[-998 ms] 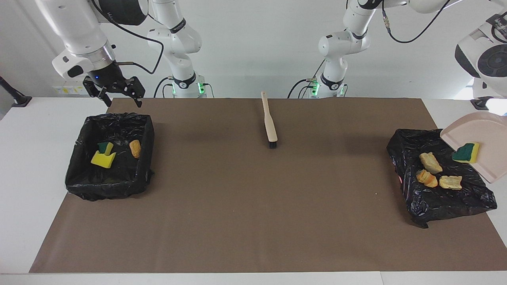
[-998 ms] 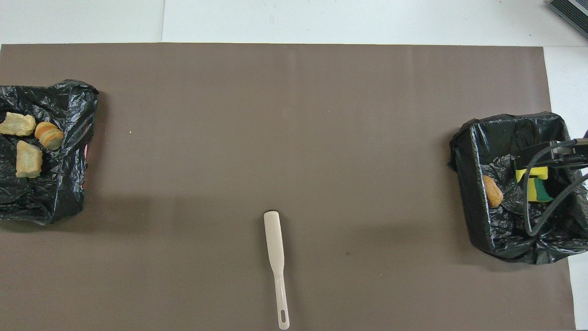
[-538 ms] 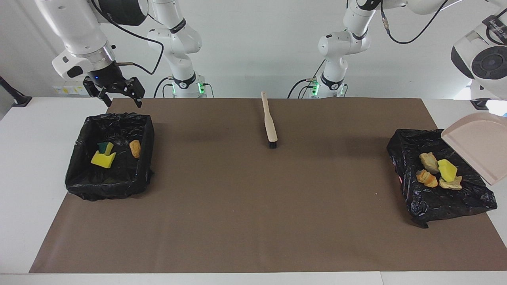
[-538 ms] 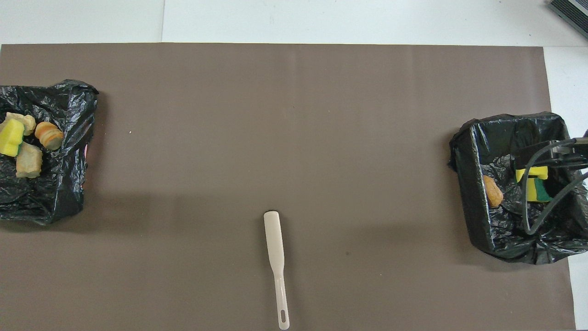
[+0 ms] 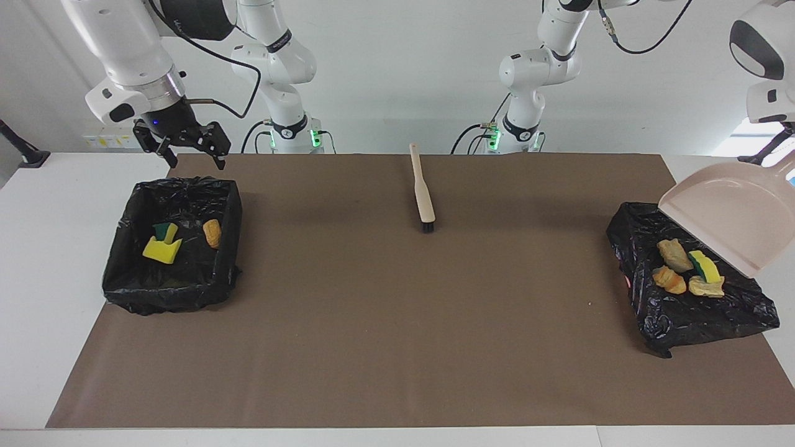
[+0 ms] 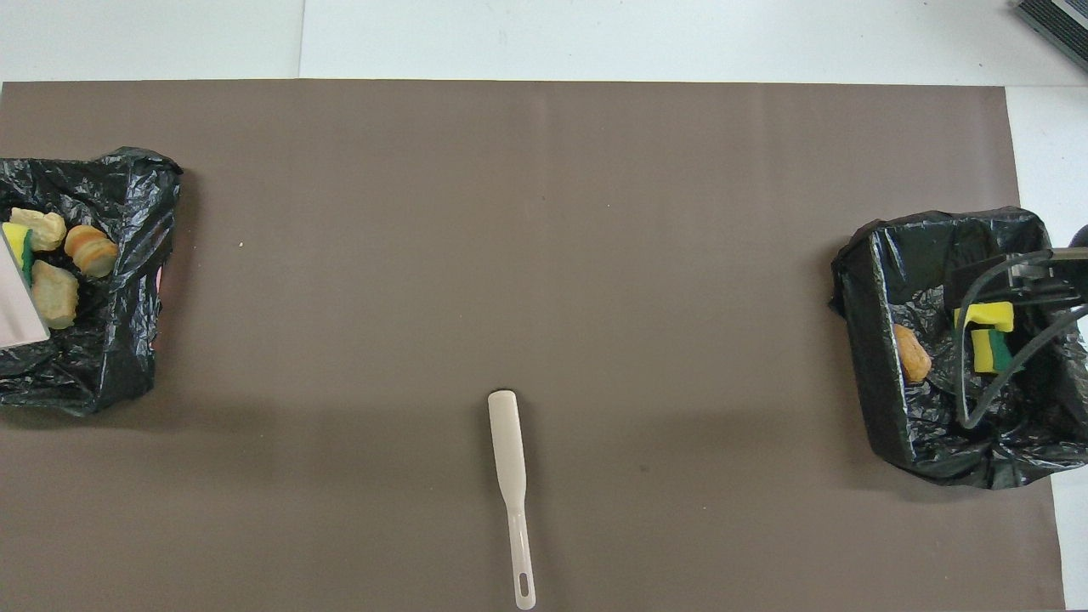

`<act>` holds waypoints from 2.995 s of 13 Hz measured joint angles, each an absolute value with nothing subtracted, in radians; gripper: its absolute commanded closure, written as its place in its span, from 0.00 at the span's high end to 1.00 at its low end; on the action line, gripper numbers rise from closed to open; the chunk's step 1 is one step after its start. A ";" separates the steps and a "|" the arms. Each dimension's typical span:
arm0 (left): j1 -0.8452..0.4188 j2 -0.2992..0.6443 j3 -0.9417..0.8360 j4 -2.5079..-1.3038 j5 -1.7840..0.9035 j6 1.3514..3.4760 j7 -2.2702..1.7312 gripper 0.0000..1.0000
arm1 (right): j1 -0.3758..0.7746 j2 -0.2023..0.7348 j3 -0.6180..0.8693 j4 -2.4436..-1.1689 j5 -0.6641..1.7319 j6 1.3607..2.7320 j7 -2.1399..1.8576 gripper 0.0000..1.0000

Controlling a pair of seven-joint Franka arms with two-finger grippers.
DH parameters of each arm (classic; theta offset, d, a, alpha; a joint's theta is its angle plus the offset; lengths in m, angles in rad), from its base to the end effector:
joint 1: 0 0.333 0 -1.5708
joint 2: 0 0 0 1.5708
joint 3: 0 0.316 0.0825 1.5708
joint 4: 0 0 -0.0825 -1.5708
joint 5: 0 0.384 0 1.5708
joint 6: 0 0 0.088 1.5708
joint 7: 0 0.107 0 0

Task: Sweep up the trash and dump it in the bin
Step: 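Tip the dustpan into the bin with the left gripper, then bring the dustpan back and set it down mid-table with the left gripper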

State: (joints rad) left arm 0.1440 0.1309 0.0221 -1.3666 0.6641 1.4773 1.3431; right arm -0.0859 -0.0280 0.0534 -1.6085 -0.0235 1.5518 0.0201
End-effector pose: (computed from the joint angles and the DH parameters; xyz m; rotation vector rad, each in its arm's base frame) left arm 0.5644 0.1653 0.6617 -2.2022 1.3802 0.6334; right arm 0.5430 -0.0198 0.6205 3.1154 -0.0822 -0.0450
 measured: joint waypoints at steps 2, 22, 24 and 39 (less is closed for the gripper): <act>0.142 0.093 0.015 -1.365 0.540 1.406 1.220 0.00 | -0.085 -0.028 0.053 -1.607 -0.024 1.551 0.031 1.00; -0.365 0.065 -0.157 -1.773 -0.068 1.809 -0.241 0.00 | -0.085 -0.028 0.053 -1.606 -0.024 1.548 0.031 1.00; -0.432 0.135 -0.157 -1.798 -0.071 1.952 -0.357 0.00 | -0.085 -0.028 0.053 -1.606 -0.024 1.548 0.031 1.00; -0.547 0.330 -0.153 -1.809 -0.087 2.168 -0.532 0.68 | -0.085 -0.028 0.053 -1.606 -0.024 1.548 0.031 1.00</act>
